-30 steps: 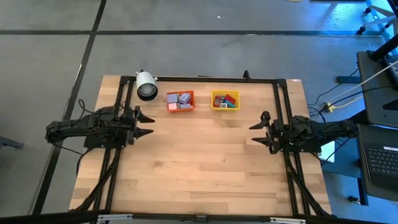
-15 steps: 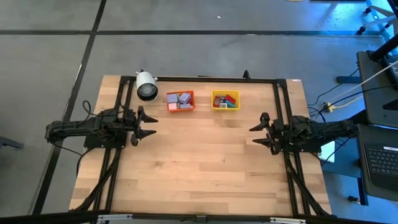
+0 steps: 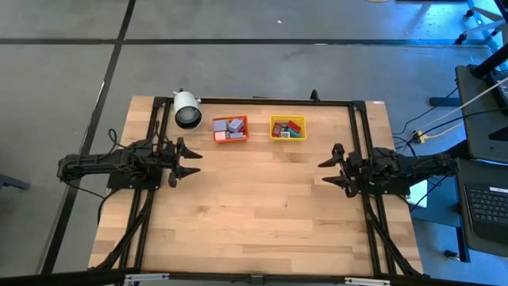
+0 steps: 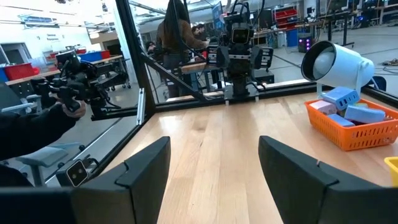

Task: Pick & Place Office items
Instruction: Return to Home Position

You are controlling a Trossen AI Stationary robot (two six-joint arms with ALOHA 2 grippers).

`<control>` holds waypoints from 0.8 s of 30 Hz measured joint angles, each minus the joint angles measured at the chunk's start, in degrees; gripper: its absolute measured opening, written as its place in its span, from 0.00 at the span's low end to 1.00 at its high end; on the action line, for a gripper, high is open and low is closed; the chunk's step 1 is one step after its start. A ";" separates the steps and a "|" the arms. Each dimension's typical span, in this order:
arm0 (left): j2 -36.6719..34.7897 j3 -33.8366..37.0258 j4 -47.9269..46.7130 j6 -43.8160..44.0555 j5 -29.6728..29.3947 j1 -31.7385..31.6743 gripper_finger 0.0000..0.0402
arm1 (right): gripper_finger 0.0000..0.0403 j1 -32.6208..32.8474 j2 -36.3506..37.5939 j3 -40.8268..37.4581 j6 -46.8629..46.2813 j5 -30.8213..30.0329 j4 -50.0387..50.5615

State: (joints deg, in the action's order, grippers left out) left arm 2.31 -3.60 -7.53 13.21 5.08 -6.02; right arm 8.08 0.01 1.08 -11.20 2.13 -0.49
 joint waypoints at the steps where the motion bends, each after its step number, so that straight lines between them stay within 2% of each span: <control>1: -0.02 0.00 0.00 0.00 0.00 -0.01 0.63 | 0.61 0.00 0.00 0.00 -0.03 -0.01 0.00; 11: 0.00 0.00 -0.14 0.97 -0.37 -0.01 0.63 | 0.61 0.00 0.00 0.00 3.07 -0.34 0.00; 17: 0.00 0.00 -0.17 -3.58 -0.50 0.00 0.63 | 0.61 0.01 0.00 0.00 6.22 -1.75 0.11; 24: 0.00 0.00 -0.20 -6.91 -0.51 -0.02 0.63 | 0.61 0.00 0.00 0.00 5.86 -1.73 0.26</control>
State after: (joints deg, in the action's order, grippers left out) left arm 2.31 -3.60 -7.73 6.30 4.57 -6.04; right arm 8.08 0.01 1.08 -5.34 0.40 -0.23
